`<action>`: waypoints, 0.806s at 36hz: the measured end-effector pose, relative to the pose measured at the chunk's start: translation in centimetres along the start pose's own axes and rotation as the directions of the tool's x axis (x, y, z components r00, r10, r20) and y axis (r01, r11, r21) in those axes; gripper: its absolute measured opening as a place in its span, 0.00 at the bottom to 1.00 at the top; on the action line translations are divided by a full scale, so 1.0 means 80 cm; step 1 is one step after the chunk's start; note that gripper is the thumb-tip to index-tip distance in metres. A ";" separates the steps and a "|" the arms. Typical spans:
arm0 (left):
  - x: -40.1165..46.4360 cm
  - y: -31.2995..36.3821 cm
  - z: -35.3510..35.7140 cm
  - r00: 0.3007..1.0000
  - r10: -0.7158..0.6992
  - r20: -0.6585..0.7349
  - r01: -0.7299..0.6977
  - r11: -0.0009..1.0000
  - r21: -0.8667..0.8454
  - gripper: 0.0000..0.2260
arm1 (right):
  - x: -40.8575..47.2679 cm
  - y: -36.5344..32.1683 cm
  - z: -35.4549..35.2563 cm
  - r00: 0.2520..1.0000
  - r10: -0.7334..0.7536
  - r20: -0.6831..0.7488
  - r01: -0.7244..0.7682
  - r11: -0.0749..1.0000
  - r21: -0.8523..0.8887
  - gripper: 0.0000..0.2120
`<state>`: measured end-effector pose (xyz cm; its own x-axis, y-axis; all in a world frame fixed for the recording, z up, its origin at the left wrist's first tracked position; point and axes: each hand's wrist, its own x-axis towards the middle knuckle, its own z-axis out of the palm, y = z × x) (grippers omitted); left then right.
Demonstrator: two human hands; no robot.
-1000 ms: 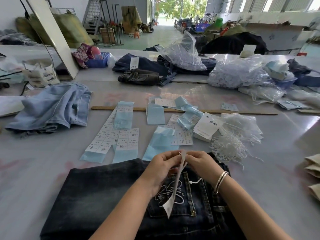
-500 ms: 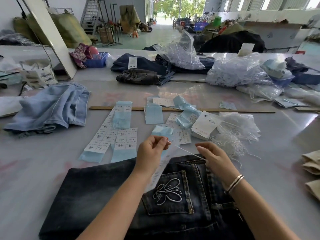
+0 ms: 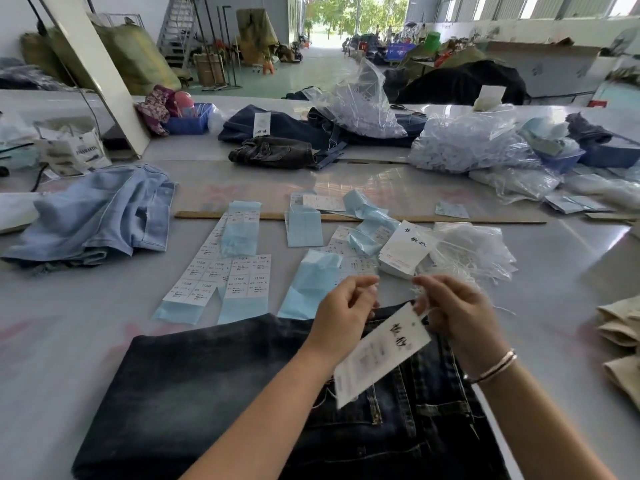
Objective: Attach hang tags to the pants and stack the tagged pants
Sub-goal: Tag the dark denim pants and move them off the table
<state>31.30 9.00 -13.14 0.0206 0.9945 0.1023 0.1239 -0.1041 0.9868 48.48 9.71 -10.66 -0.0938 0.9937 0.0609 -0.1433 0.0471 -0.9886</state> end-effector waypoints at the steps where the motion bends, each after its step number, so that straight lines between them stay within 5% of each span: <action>1: -0.002 -0.006 0.002 1.000 -0.010 0.019 0.009 0.999 0.053 0.06 | 0.001 -0.006 -0.009 0.999 -0.021 -0.041 0.023 0.999 0.032 0.10; 4: -0.014 -0.023 0.013 0.983 -0.008 0.181 -0.043 0.961 0.275 0.06 | 0.007 -0.031 -0.036 0.953 -0.117 -0.279 0.139 0.989 0.059 0.06; 8: -0.038 -0.046 0.044 0.900 0.113 0.421 -0.346 0.773 0.532 0.10 | 0.017 -0.067 -0.064 0.793 -0.260 -0.551 0.315 0.949 0.006 0.10; 12: -0.052 -0.054 0.068 0.823 0.221 0.523 -0.547 0.556 0.625 0.19 | 0.019 -0.076 -0.071 0.811 -0.399 -0.428 0.361 0.917 -0.170 0.10; 15: -0.052 -0.054 0.072 0.803 0.266 0.533 -0.587 0.512 0.627 0.13 | 0.017 -0.057 -0.062 0.898 -0.380 -0.221 0.269 0.873 -0.408 0.12; 18: -0.047 -0.057 0.070 0.872 0.202 0.446 -0.461 0.645 0.609 0.09 | 0.008 -0.030 -0.048 0.965 -0.258 -0.053 0.199 0.845 -0.497 0.08; 21: -0.035 -0.048 0.064 0.965 -0.020 0.262 -0.091 0.910 0.406 0.07 | -0.009 -0.008 -0.034 0.987 -0.136 0.084 0.159 0.781 -0.604 0.03; 25: -0.017 -0.041 0.058 0.946 -0.193 0.261 0.092 0.930 0.355 0.03 | -0.037 0.014 -0.020 0.971 -0.112 0.213 0.231 0.681 -0.695 0.09; 29: -0.012 -0.037 0.049 0.888 -0.341 0.309 0.287 0.935 0.206 0.12 | -0.063 0.028 -0.023 0.985 -0.095 0.143 0.172 0.584 -0.793 0.08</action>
<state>34.81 8.32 -16.67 0.2828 0.9160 -0.2844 0.3266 0.1868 0.9265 50.47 5.02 -13.41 -0.2194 0.9600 0.1739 0.6817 0.2784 -0.6766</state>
